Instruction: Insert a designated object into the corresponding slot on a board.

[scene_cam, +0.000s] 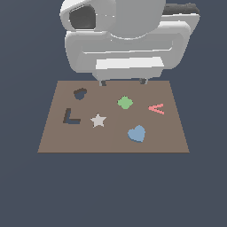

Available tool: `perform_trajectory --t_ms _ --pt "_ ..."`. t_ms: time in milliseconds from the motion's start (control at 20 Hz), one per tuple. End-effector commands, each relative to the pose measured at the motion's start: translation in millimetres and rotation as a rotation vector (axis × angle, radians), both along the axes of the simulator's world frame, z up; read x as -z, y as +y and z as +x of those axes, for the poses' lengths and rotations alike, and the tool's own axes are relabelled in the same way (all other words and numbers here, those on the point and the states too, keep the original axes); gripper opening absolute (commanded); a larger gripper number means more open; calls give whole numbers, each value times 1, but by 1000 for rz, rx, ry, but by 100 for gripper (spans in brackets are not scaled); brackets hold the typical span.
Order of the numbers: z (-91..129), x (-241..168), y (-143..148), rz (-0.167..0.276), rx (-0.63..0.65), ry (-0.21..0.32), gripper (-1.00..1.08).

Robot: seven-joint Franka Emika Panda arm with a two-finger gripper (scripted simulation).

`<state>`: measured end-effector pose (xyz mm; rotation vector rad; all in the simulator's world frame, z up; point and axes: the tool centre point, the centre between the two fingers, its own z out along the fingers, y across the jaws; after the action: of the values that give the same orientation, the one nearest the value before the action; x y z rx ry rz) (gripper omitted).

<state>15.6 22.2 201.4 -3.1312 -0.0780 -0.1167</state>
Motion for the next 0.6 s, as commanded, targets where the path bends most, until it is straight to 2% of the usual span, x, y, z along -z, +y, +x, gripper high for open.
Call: perform_trajectory --t_ms 0,550 --pt "0 0 0 0 0 0 100" --pt "10 23 10 0 60 11 100"
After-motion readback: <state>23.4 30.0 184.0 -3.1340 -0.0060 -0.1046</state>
